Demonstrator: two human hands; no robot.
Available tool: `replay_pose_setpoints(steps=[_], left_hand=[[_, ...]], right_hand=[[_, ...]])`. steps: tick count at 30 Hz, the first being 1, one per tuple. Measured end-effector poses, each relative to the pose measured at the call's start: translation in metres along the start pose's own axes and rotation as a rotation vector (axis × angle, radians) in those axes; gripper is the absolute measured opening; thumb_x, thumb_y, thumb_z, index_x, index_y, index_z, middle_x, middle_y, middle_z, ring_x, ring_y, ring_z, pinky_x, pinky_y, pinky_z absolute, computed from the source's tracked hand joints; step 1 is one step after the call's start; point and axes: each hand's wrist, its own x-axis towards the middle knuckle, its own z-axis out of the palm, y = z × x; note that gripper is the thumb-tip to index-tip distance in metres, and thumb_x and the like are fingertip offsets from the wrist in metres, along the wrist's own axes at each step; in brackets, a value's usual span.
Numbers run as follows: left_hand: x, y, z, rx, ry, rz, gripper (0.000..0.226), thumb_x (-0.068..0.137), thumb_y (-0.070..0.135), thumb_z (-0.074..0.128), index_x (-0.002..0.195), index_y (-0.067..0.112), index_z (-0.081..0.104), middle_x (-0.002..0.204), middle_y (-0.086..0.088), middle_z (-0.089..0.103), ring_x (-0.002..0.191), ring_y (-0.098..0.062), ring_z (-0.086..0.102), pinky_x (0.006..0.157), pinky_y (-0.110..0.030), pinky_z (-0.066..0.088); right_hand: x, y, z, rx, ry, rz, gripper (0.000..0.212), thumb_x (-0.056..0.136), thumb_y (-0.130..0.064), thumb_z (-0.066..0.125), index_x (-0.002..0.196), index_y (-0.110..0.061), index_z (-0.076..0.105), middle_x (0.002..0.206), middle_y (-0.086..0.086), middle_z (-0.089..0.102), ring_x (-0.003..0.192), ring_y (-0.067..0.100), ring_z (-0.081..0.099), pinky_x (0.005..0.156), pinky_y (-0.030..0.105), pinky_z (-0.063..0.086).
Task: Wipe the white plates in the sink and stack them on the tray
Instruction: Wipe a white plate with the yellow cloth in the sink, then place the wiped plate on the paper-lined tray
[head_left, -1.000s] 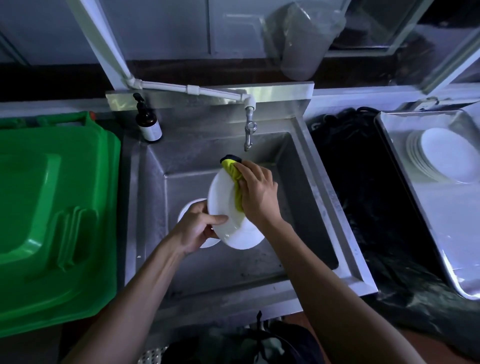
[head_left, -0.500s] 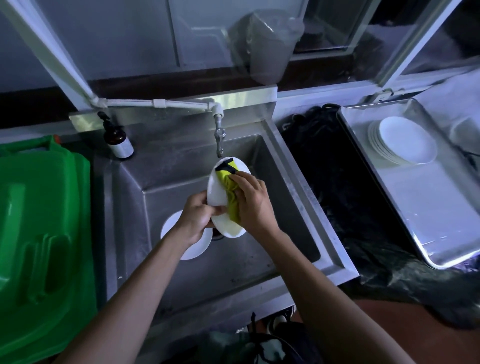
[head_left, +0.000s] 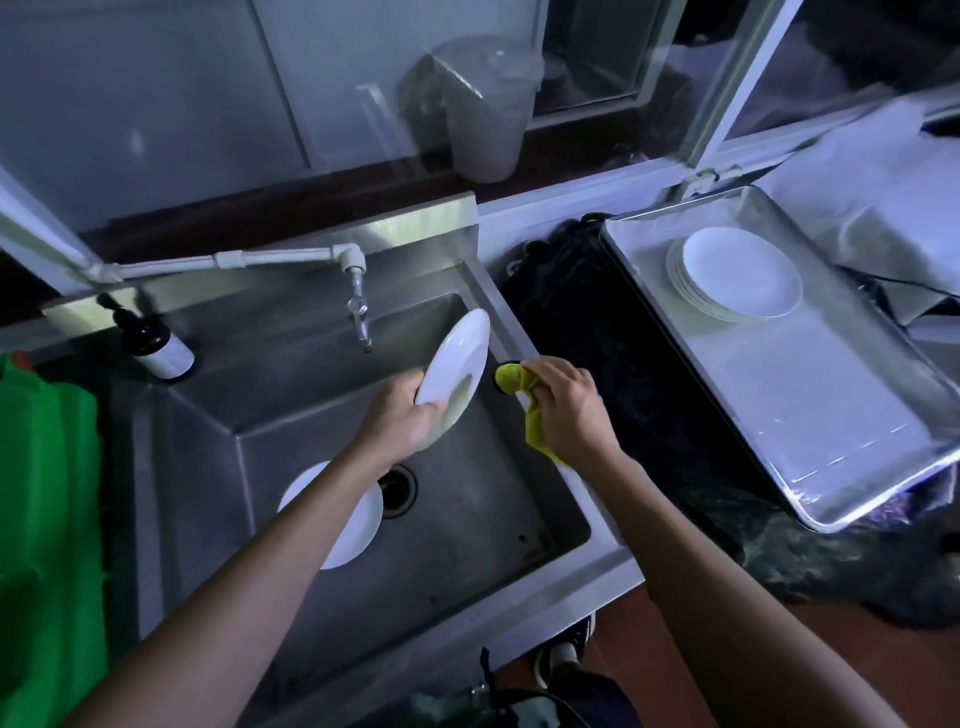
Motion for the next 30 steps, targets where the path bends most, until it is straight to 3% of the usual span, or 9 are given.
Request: replay_pose_setpoints(steps=[3, 6, 9, 12, 14, 16, 19, 23, 30], left_hand=[[0.017, 0.032, 0.028, 0.103, 0.016, 0.084, 0.016, 0.083, 0.017, 0.059, 0.069, 0.017, 0.05, 0.063, 0.011, 0.045, 0.054, -0.002, 0.04, 0.054, -0.028, 0.032], [0.04, 0.068, 0.06, 0.231, 0.049, 0.172, 0.035, 0.089, 0.007, 0.059, 0.065, 0.022, 0.038, 0.058, 0.01, 0.038, 0.048, -0.005, 0.039, 0.049, -0.03, 0.027], [0.064, 0.104, 0.092, 0.348, 0.057, 0.243, 0.034, 0.093, 0.007, 0.055, 0.067, 0.025, 0.045, 0.057, 0.008, 0.044, 0.047, -0.009, 0.043, 0.045, -0.026, 0.031], [0.086, 0.14, 0.125, 0.493, 0.049, 0.369, 0.019, 0.096, 0.008, 0.053, 0.085, 0.021, 0.061, 0.06, 0.004, 0.047, 0.061, -0.027, 0.054, 0.053, -0.031, 0.032], [0.1, 0.163, 0.147, 0.551, 0.064, 0.448, 0.038, 0.097, 0.008, 0.053, 0.124, 0.03, 0.068, 0.071, -0.004, 0.059, 0.067, -0.029, 0.058, 0.055, -0.032, 0.04], [0.115, 0.184, 0.168, 0.597, 0.06, 0.507, 0.057, 0.095, 0.004, 0.053, 0.138, 0.04, 0.06, 0.094, -0.009, 0.074, 0.077, -0.031, 0.067, 0.06, -0.035, 0.052], [0.138, 0.21, 0.2, 0.638, 0.015, 0.575, 0.069, 0.091, -0.004, 0.046, 0.141, 0.043, 0.057, 0.129, -0.001, 0.07, 0.1, -0.03, 0.071, 0.077, -0.043, 0.061], [0.162, 0.238, 0.246, 0.777, -0.012, 0.662, 0.076, 0.088, -0.008, 0.04, 0.145, 0.041, 0.052, 0.147, 0.008, 0.057, 0.132, -0.025, 0.057, 0.106, -0.04, 0.049], [0.184, 0.26, 0.315, 0.887, -0.129, 0.715, 0.076, 0.087, -0.012, 0.038, 0.146, 0.034, 0.051, 0.149, 0.004, 0.055, 0.129, -0.031, 0.057, 0.106, -0.045, 0.045]], right_hand=[[0.012, 0.027, -0.028, -0.003, 0.041, -0.005, 0.039, 0.096, -0.008, 0.048, 0.13, -0.022, 0.063, 0.136, -0.003, 0.06, 0.113, 0.036, 0.055, 0.091, 0.053, 0.049], [0.025, 0.056, -0.06, -0.017, 0.078, -0.009, 0.038, 0.096, -0.008, 0.048, 0.129, -0.021, 0.064, 0.136, -0.002, 0.06, 0.115, 0.037, 0.055, 0.089, 0.054, 0.05], [0.042, 0.084, -0.093, -0.033, 0.103, -0.012, 0.039, 0.094, -0.005, 0.049, 0.126, -0.021, 0.065, 0.133, -0.002, 0.062, 0.114, 0.036, 0.056, 0.088, 0.052, 0.05], [0.059, 0.114, -0.124, -0.05, 0.134, 0.002, 0.04, 0.092, -0.004, 0.05, 0.125, -0.02, 0.066, 0.13, -0.003, 0.064, 0.109, 0.034, 0.058, 0.089, 0.048, 0.05], [0.067, 0.133, -0.143, -0.052, 0.176, 0.028, 0.04, 0.091, -0.005, 0.05, 0.124, -0.021, 0.067, 0.128, -0.004, 0.066, 0.105, 0.035, 0.059, 0.087, 0.048, 0.051], [0.073, 0.153, -0.16, -0.058, 0.201, 0.048, 0.042, 0.088, -0.009, 0.049, 0.123, -0.024, 0.067, 0.126, -0.005, 0.066, 0.105, 0.036, 0.058, 0.086, 0.049, 0.051], [0.079, 0.183, -0.182, -0.076, 0.206, 0.086, 0.047, 0.084, -0.009, 0.045, 0.123, -0.027, 0.065, 0.126, -0.005, 0.065, 0.107, 0.037, 0.057, 0.087, 0.049, 0.05], [0.079, 0.219, -0.201, -0.08, 0.207, 0.115, 0.045, 0.088, -0.005, 0.044, 0.121, -0.028, 0.065, 0.124, -0.008, 0.064, 0.107, 0.036, 0.057, 0.085, 0.048, 0.05], [0.072, 0.256, -0.215, -0.016, 0.272, 0.146, 0.04, 0.092, -0.005, 0.05, 0.119, -0.031, 0.065, 0.12, -0.009, 0.065, 0.099, 0.034, 0.053, 0.08, 0.05, 0.052]])
